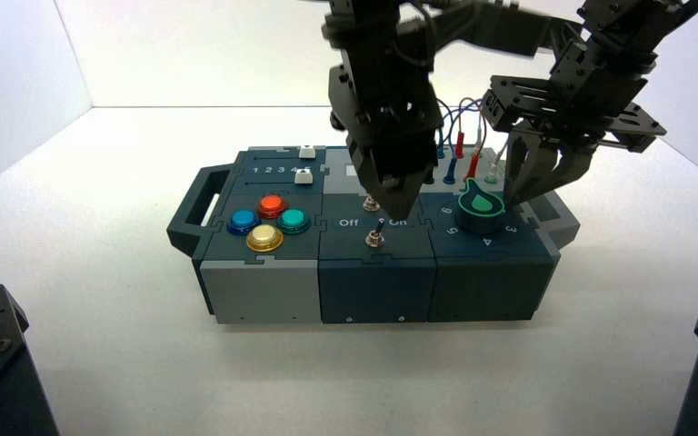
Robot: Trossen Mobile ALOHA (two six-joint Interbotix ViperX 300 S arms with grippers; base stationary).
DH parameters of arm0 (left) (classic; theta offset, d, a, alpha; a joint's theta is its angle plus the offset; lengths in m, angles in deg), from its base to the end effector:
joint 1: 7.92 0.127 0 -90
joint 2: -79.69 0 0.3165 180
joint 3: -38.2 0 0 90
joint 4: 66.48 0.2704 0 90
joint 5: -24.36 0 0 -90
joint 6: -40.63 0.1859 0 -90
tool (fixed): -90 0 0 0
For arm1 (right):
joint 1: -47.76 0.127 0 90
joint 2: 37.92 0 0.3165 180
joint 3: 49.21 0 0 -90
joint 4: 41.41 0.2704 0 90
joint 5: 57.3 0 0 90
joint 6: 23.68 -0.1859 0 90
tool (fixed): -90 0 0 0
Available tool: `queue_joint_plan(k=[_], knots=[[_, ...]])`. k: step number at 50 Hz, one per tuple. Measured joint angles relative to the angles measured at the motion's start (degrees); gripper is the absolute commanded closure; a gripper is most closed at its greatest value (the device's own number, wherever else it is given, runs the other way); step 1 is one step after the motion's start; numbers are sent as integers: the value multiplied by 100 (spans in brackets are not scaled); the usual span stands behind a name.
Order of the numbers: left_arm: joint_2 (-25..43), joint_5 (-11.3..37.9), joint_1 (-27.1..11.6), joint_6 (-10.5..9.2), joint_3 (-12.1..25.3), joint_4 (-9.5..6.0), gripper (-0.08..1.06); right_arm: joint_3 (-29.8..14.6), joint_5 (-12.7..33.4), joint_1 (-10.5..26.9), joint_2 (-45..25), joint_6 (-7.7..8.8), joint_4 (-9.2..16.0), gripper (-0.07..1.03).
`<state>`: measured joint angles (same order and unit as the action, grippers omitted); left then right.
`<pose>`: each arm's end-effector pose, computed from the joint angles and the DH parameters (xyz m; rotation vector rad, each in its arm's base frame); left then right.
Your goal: Flip the bottom switch off with the left gripper.
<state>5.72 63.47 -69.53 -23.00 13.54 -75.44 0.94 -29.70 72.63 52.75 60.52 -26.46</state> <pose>0.1391 -0.2957 0.0730 0.9429 1.1324 -1.2031 0.1864 0.1109 0.0586 0.0659 1.3862 0.2410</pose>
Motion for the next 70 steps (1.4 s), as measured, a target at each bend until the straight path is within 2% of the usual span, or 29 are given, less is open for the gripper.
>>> queue_joint_plan(k=[42, 61, 70], knots=[[132, -132, -18, 44, -70, -9, 101, 0, -9, 9, -9, 9, 0, 99], [53, -70, 0, 44, -316, -9, 101, 9, -9, 0, 0, 9, 0, 99], [44, -97, 0, 44, -316, 0, 101, 9, -9, 0, -9, 9, 9, 99]])
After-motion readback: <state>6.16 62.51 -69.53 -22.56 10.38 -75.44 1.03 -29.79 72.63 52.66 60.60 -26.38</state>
